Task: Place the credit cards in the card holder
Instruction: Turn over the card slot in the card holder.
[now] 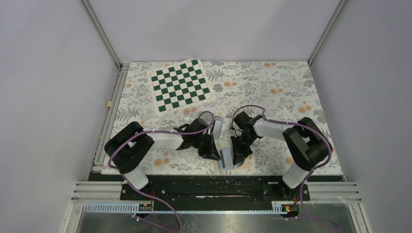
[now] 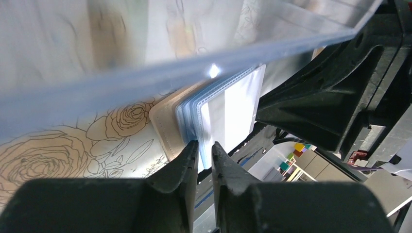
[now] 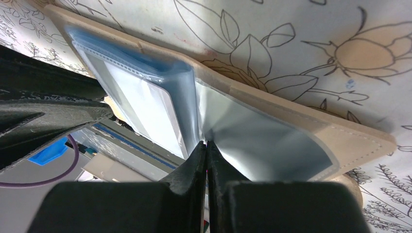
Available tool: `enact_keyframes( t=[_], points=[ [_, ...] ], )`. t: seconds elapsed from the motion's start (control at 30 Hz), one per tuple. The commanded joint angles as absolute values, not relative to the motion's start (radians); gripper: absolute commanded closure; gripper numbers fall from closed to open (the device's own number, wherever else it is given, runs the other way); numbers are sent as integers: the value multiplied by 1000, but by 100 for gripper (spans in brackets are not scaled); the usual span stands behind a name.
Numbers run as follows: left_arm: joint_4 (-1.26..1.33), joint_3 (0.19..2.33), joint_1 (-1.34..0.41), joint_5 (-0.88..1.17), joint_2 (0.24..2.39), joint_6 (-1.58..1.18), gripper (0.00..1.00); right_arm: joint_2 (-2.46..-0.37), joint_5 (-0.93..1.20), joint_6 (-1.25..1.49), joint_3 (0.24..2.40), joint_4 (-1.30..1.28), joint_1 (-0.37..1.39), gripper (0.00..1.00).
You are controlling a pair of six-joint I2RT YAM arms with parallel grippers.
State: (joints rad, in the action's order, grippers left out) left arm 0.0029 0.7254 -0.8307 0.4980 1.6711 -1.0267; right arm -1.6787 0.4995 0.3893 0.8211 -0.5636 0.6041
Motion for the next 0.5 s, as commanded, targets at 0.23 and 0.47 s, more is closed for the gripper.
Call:
enact_keyframes(
  t=[0.23,0.47],
  points=[
    [2,781,-851,488,1637,-1020,92,-1694,506,383,812,-560,612,94],
    [29,785,-855,513,1664,-1031,81,-1693,512,383,816,-561,611,94]
  ],
)
